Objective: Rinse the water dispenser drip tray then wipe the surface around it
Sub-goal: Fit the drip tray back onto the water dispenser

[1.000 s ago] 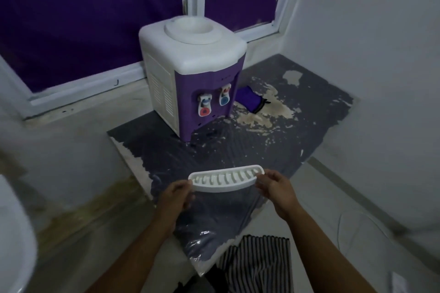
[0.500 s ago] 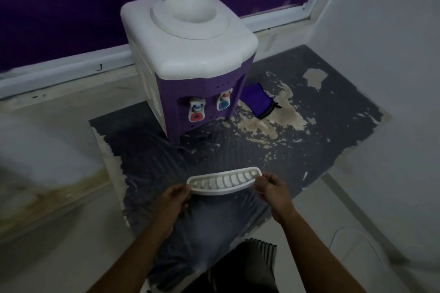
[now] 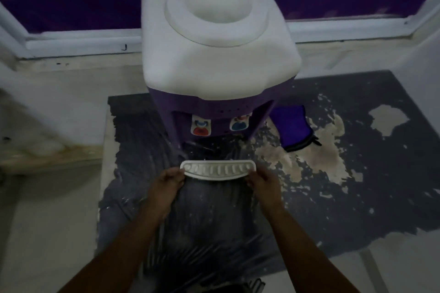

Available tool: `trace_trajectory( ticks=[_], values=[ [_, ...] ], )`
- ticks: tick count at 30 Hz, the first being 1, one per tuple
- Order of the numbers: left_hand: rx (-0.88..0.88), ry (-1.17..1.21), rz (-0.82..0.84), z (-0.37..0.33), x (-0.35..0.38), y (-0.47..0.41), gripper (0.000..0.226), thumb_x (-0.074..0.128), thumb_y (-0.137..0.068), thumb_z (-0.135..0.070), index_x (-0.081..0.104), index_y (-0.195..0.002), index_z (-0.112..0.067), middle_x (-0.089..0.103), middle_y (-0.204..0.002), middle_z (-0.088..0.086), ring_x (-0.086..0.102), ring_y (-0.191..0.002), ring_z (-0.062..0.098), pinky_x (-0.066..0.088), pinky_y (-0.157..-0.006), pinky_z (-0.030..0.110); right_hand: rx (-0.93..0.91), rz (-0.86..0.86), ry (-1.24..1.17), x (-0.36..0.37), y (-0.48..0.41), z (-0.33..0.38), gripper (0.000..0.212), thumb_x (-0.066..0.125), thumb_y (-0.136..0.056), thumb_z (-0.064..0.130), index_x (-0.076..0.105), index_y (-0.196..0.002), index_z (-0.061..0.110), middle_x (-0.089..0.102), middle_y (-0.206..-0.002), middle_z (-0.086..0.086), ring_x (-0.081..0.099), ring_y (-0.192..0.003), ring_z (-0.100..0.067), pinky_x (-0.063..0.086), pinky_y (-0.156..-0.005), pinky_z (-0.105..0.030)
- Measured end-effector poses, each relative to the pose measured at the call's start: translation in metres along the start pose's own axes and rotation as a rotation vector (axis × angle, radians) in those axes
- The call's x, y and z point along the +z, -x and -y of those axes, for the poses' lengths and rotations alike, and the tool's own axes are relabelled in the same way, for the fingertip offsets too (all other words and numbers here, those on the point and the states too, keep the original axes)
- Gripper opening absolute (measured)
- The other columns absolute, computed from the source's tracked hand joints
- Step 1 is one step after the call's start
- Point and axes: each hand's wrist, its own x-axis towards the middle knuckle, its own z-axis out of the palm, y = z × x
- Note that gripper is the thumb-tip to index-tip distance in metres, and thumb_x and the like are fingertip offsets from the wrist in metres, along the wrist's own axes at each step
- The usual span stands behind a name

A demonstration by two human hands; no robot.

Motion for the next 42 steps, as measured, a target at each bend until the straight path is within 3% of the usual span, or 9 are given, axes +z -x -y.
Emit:
trace_trajectory(
  ticks=[5, 10, 15, 19, 24, 27, 32, 35, 42],
  values=[
    [0.04, 0.046, -0.072, -0.015, 0.024, -0.018, 0.011, 0.063, -0.089, -0.01, 0.072, -0.085, -0.014, 0.071, -0.086, 0.006, 0.064, -0.084, 0.017, 0.052, -0.081, 0.029, -0.001, 0.057, -0.016, 0.005, -0.045, 0.021, 0.021, 0.066, -0.092, 0.014, 0.067, -0.112, 0.007, 0.073, -0.102, -0.009, 0.069, -0.09, -0.023, 0.058, -0.083, -0.037],
    [0.03, 0.14, -0.126, -0.027, 0.04, -0.036, 0.016, 0.058, -0.091, -0.004, 0.065, -0.105, 0.001, 0.068, -0.094, 0.011, 0.064, -0.085, 0.017, 0.056, -0.065, 0.015, -0.002, 0.067, -0.008, 0.015, -0.079, 0.035, 0.016, 0.067, -0.092, 0.017, 0.066, -0.108, 0.016, 0.07, -0.093, 0.001, 0.069, -0.088, -0.023, 0.058, -0.083, -0.039],
    [0.013, 0.226, -0.213, -0.023, 0.048, -0.046, 0.023, 0.064, -0.088, -0.007, 0.065, -0.104, 0.009, 0.067, -0.103, 0.023, 0.064, -0.094, 0.028, 0.059, -0.075, 0.026, 0.082, 0.044, 0.023, 0.019, -0.094, 0.027, 0.017, 0.072, -0.088, 0.02, 0.066, -0.1, 0.01, 0.072, -0.096, -0.009, 0.07, -0.091, -0.027, 0.059, -0.087, -0.044],
    [0.016, 0.093, -0.316, -0.019, 0.052, -0.049, 0.017, 0.067, -0.086, -0.009, 0.07, -0.099, 0.001, 0.071, -0.089, 0.015, 0.065, -0.074, 0.022, 0.056, -0.063, 0.026, 0.054, 0.039, 0.083, 0.024, -0.103, 0.029, 0.01, 0.072, -0.087, 0.019, 0.069, -0.079, 0.02, 0.075, -0.088, -0.01, 0.071, -0.089, -0.029, 0.058, -0.087, -0.048],
    [-0.05, 0.328, -0.302, -0.014, 0.056, -0.053, 0.006, 0.065, -0.085, -0.004, 0.071, -0.087, -0.004, 0.075, -0.079, 0.001, 0.066, -0.082, 0.019, 0.053, -0.082, 0.033, 0.075, -0.002, 0.068, 0.028, -0.108, 0.027, 0.022, 0.073, -0.086, 0.013, 0.065, -0.072, 0.028, 0.07, -0.079, 0.003, 0.067, -0.084, -0.022, 0.056, -0.091, -0.048],
    [-0.08, 0.462, -0.297, -0.019, 0.063, -0.048, 0.006, 0.065, -0.086, -0.006, 0.071, -0.084, -0.005, 0.075, -0.08, 0.004, 0.068, -0.078, 0.015, 0.058, -0.072, 0.026, 0.107, -0.006, 0.038, 0.03, -0.108, 0.024, 0.015, 0.075, -0.084, 0.017, 0.067, -0.077, 0.028, 0.073, -0.089, -0.003, 0.069, -0.092, -0.025, 0.055, -0.093, -0.049],
    [-0.101, 0.446, -0.31, -0.018, 0.06, -0.053, 0.006, 0.065, -0.087, -0.009, 0.07, -0.086, -0.006, 0.071, -0.094, 0.01, 0.067, -0.086, 0.019, 0.057, -0.084, 0.03, 0.085, -0.039, 0.094, 0.033, -0.11, 0.027, 0.011, 0.073, -0.087, 0.023, 0.067, -0.077, 0.024, 0.074, -0.089, -0.003, 0.07, -0.09, -0.023, 0.056, -0.09, -0.04],
    [-0.138, 0.473, -0.297, -0.017, 0.059, -0.06, 0.006, 0.065, -0.087, -0.008, 0.068, -0.088, -0.002, 0.07, -0.094, 0.011, 0.068, -0.085, 0.019, 0.058, -0.08, 0.027, 0.095, -0.059, 0.129, 0.036, -0.11, 0.024, 0.012, 0.073, -0.086, 0.029, 0.07, -0.084, 0.017, 0.074, -0.09, -0.005, 0.07, -0.089, -0.023, 0.056, -0.089, -0.041],
    [-0.161, 0.437, -0.229, -0.014, 0.05, -0.068, 0.015, 0.055, -0.093, -0.005, 0.065, -0.098, 0.004, 0.076, -0.079, 0.006, 0.068, -0.081, 0.019, 0.053, -0.093, 0.035, 0.1, -0.065, 0.187, 0.042, -0.11, 0.028, 0.029, 0.073, -0.087, 0.027, 0.062, -0.06, 0.024, 0.07, -0.072, -0.002, 0.071, -0.083, -0.027, 0.057, -0.088, -0.049]
  ],
)
